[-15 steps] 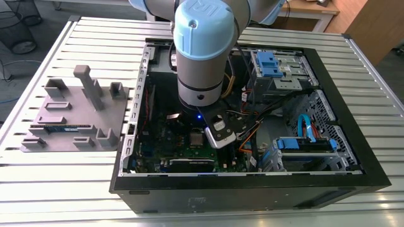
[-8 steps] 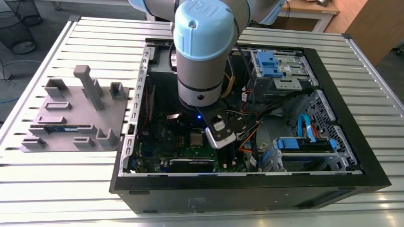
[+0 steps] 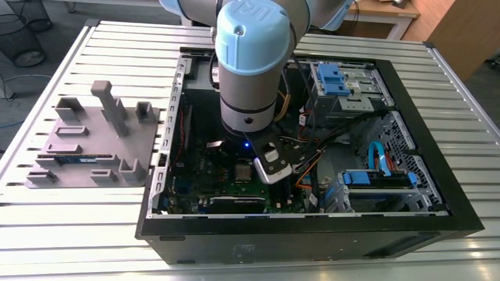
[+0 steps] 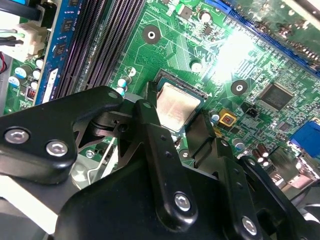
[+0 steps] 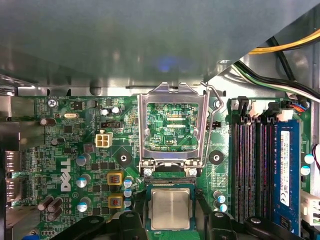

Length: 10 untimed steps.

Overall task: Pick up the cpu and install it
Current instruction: 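Place the cpu into insertion slot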

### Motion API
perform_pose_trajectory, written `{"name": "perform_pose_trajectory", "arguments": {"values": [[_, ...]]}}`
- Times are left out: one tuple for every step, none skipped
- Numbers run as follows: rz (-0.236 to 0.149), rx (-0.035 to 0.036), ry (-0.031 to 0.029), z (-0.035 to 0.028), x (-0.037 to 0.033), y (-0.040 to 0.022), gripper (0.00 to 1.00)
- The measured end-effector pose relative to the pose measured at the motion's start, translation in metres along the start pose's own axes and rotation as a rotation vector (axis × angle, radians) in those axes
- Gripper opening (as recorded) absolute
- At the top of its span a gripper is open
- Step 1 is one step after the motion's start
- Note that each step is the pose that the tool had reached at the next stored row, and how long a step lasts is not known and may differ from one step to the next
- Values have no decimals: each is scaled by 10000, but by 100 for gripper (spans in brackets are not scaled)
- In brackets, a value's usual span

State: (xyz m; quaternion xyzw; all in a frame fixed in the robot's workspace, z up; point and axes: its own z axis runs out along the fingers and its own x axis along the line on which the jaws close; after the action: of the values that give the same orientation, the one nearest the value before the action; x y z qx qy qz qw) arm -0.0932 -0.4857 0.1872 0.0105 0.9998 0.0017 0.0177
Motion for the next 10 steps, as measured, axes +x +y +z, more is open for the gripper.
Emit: {"name": "perform_pose_trajectory", "arguments": {"values": [[-1, -1, 0, 2, 0, 0, 47], [-2, 0, 0, 4, -1, 0, 47], [-2, 0, 0, 5, -1, 0, 47], [-2, 1, 1, 7, -1, 0, 47], [-2, 1, 1, 11, -1, 0, 47], [-1, 2, 2, 16, 0, 0, 47], [-1, 3, 2, 20, 0, -1, 47], [-1, 3, 2, 22, 0, -1, 47], [-1, 2, 1, 22, 0, -1, 47], [-2, 2, 1, 23, -1, 0, 47]]}}
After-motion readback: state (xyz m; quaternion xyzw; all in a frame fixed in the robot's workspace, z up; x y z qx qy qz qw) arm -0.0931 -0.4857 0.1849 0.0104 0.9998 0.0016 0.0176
